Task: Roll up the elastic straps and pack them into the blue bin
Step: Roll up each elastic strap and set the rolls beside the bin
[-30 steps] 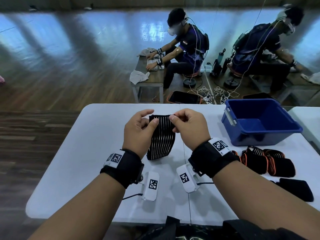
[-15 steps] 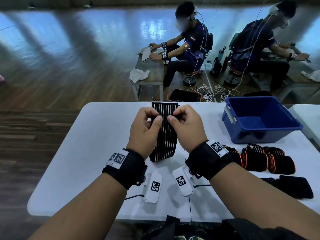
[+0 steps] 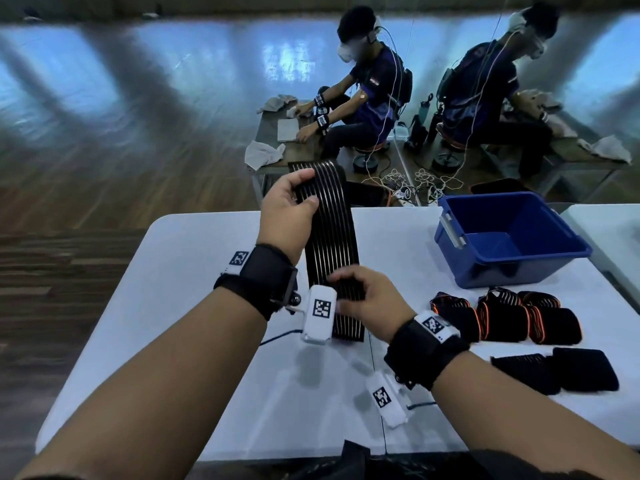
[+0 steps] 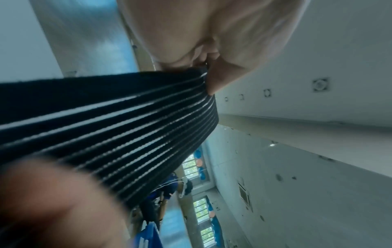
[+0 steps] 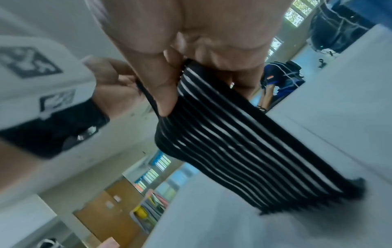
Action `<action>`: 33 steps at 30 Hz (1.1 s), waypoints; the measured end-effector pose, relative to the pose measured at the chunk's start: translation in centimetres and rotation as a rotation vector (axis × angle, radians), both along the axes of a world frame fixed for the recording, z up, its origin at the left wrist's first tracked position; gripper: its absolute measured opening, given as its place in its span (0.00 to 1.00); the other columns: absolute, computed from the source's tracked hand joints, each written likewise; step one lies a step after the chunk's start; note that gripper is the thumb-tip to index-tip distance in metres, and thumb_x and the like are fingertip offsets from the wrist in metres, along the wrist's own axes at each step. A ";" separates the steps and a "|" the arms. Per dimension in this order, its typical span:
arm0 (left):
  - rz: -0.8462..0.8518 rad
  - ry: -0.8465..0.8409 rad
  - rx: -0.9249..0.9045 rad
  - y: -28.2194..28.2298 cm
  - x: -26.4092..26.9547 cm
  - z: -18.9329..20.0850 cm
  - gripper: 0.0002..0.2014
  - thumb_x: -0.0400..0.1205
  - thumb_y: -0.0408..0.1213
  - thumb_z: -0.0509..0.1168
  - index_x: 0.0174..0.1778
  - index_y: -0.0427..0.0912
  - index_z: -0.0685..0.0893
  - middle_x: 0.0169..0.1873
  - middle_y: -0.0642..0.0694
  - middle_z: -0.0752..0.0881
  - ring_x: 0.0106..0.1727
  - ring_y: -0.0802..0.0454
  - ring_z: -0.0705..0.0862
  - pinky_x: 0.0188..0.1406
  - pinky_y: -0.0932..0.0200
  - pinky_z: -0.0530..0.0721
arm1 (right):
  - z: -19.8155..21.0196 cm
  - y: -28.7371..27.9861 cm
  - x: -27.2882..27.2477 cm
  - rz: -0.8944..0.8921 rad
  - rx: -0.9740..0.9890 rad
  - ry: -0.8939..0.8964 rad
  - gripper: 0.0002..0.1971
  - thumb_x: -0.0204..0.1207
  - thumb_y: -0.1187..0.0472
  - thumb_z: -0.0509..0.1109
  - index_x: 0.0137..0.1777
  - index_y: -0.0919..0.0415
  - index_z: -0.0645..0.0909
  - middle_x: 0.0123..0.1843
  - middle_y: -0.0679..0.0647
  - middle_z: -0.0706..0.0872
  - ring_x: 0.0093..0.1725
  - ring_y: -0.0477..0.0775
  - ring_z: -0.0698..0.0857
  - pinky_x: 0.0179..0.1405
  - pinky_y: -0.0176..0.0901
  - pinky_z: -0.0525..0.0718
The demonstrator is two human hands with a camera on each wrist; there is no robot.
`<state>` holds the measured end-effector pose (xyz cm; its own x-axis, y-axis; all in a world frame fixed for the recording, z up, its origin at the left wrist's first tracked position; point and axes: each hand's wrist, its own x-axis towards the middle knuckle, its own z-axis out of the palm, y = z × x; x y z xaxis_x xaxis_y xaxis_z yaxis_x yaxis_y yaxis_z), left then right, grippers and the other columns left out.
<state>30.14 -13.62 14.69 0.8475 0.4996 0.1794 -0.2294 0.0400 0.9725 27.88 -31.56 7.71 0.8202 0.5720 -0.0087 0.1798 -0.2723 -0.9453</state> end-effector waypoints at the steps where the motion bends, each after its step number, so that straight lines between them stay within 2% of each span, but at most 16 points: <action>1: 0.000 0.030 -0.025 0.5 0.9 -0.7 0.20 0.81 0.15 0.62 0.57 0.46 0.84 0.57 0.42 0.89 0.55 0.50 0.89 0.60 0.49 0.88 | -1.0 -0.5 -0.4 0.011 -0.019 0.067 0.23 0.66 0.71 0.80 0.55 0.44 0.85 0.53 0.45 0.90 0.53 0.44 0.89 0.54 0.39 0.85; 2: 0.002 0.068 -0.034 1.0 1.7 -1.5 0.21 0.81 0.15 0.62 0.56 0.47 0.84 0.56 0.42 0.89 0.55 0.49 0.89 0.61 0.46 0.88 | -2.0 -1.0 -0.9 0.017 -0.037 0.123 0.25 0.65 0.72 0.80 0.56 0.44 0.85 0.53 0.48 0.91 0.51 0.46 0.90 0.51 0.41 0.88; 4: 0.016 0.144 -0.010 2.1 3.3 -3.4 0.20 0.80 0.18 0.64 0.54 0.51 0.85 0.56 0.43 0.89 0.55 0.47 0.90 0.62 0.43 0.88 | -3.6 -2.0 -1.9 0.023 -0.077 0.214 0.29 0.63 0.72 0.81 0.59 0.43 0.83 0.54 0.50 0.91 0.51 0.49 0.91 0.52 0.47 0.90; 6: 0.044 0.215 0.032 3.1 4.6 -5.4 0.20 0.76 0.24 0.67 0.52 0.56 0.86 0.57 0.44 0.89 0.58 0.45 0.90 0.63 0.41 0.88 | -5.0 -2.9 -3.0 0.042 -0.136 0.263 0.30 0.61 0.66 0.82 0.61 0.40 0.81 0.56 0.49 0.89 0.53 0.49 0.90 0.56 0.51 0.90; 8: 0.062 0.279 0.058 4.2 6.0 -7.2 0.19 0.75 0.25 0.67 0.52 0.56 0.87 0.57 0.44 0.89 0.59 0.44 0.89 0.63 0.41 0.88 | -6.0 -3.7 -3.8 0.055 -0.200 0.284 0.31 0.60 0.59 0.81 0.62 0.36 0.80 0.59 0.47 0.87 0.56 0.49 0.89 0.59 0.52 0.88; 10: 0.055 0.338 0.111 4.8 7.4 -8.8 0.19 0.75 0.25 0.67 0.55 0.52 0.87 0.56 0.44 0.90 0.58 0.45 0.90 0.63 0.42 0.88 | -6.7 -4.3 -4.3 0.016 -0.171 0.348 0.29 0.64 0.65 0.80 0.63 0.39 0.81 0.59 0.51 0.88 0.54 0.52 0.90 0.56 0.51 0.89; 12: 0.028 0.397 0.174 4.9 8.6 -10.3 0.19 0.74 0.25 0.68 0.59 0.47 0.88 0.56 0.42 0.90 0.57 0.45 0.89 0.64 0.44 0.87 | -6.7 -4.9 -4.5 -0.025 -0.150 0.376 0.27 0.68 0.70 0.79 0.64 0.45 0.82 0.59 0.51 0.89 0.55 0.51 0.90 0.54 0.44 0.89; 14: 0.000 0.469 0.253 4.7 9.3 -11.7 0.19 0.75 0.23 0.69 0.61 0.42 0.88 0.57 0.42 0.90 0.58 0.45 0.88 0.66 0.46 0.86 | -7.0 -5.6 -4.7 -0.057 -0.200 0.348 0.25 0.70 0.67 0.79 0.65 0.44 0.81 0.63 0.47 0.87 0.58 0.42 0.87 0.56 0.34 0.84; 16: -0.038 0.540 0.324 4.5 9.7 -13.5 0.19 0.76 0.23 0.70 0.62 0.40 0.88 0.58 0.41 0.89 0.60 0.44 0.88 0.68 0.47 0.85 | -7.4 -6.1 -5.2 -0.092 -0.270 0.344 0.25 0.70 0.63 0.79 0.63 0.41 0.81 0.65 0.43 0.84 0.61 0.38 0.84 0.58 0.29 0.80; 19: -0.103 0.629 0.410 4.2 10.1 -16.3 0.19 0.76 0.24 0.71 0.62 0.41 0.87 0.59 0.40 0.88 0.61 0.43 0.87 0.68 0.48 0.85 | -8.9 -6.6 -6.6 -0.189 -0.385 0.368 0.23 0.69 0.58 0.79 0.61 0.38 0.80 0.67 0.39 0.82 0.66 0.40 0.80 0.68 0.40 0.78; 21: -0.139 0.666 0.443 4.1 10.2 -17.7 0.20 0.76 0.24 0.72 0.62 0.43 0.87 0.60 0.41 0.88 0.61 0.43 0.87 0.67 0.48 0.85 | -9.5 -6.6 -7.6 -0.257 -0.454 0.381 0.23 0.71 0.56 0.78 0.64 0.38 0.78 0.67 0.39 0.80 0.68 0.42 0.76 0.69 0.41 0.75; 24: -0.174 0.686 0.513 4.0 10.5 -19.0 0.21 0.77 0.23 0.70 0.65 0.44 0.86 0.60 0.43 0.87 0.59 0.44 0.86 0.63 0.54 0.84 | -10.1 -6.3 -8.6 -0.326 -0.494 0.344 0.23 0.75 0.55 0.77 0.68 0.42 0.76 0.67 0.42 0.79 0.69 0.44 0.76 0.67 0.37 0.74; 26: -0.190 0.685 0.574 3.8 11.0 -19.3 0.20 0.79 0.25 0.70 0.65 0.45 0.85 0.61 0.42 0.87 0.60 0.43 0.86 0.63 0.53 0.84 | -10.3 -6.0 -9.1 -0.300 -0.555 0.267 0.24 0.75 0.52 0.76 0.70 0.44 0.75 0.65 0.41 0.78 0.67 0.43 0.75 0.66 0.37 0.73; 28: -0.222 0.682 0.625 3.6 11.5 -19.3 0.18 0.80 0.28 0.70 0.66 0.45 0.84 0.62 0.42 0.86 0.61 0.43 0.85 0.64 0.54 0.82 | -10.5 -6.0 -9.4 -0.269 -0.603 0.197 0.24 0.74 0.49 0.75 0.69 0.45 0.75 0.64 0.42 0.77 0.66 0.45 0.75 0.69 0.40 0.74; 31: -0.219 0.700 0.653 3.6 11.6 -18.9 0.17 0.80 0.37 0.72 0.66 0.47 0.84 0.68 0.42 0.83 0.63 0.44 0.84 0.67 0.55 0.80 | -10.7 -6.2 -9.5 -0.271 -0.600 0.175 0.23 0.74 0.46 0.74 0.68 0.45 0.77 0.61 0.44 0.73 0.62 0.46 0.76 0.67 0.39 0.76; 33: -0.191 0.726 0.686 3.6 10.8 -18.5 0.19 0.81 0.40 0.71 0.68 0.46 0.81 0.70 0.40 0.78 0.57 0.44 0.83 0.62 0.56 0.79 | -10.6 -6.4 -9.2 -0.273 -0.605 0.175 0.21 0.75 0.45 0.73 0.67 0.45 0.77 0.61 0.44 0.73 0.63 0.47 0.76 0.67 0.41 0.77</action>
<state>40.97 -10.05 -3.77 0.9203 0.3278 -0.2136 0.3780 -0.6045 0.7012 18.70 -37.98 -2.90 0.8917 0.1973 -0.4073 -0.1122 -0.7755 -0.6213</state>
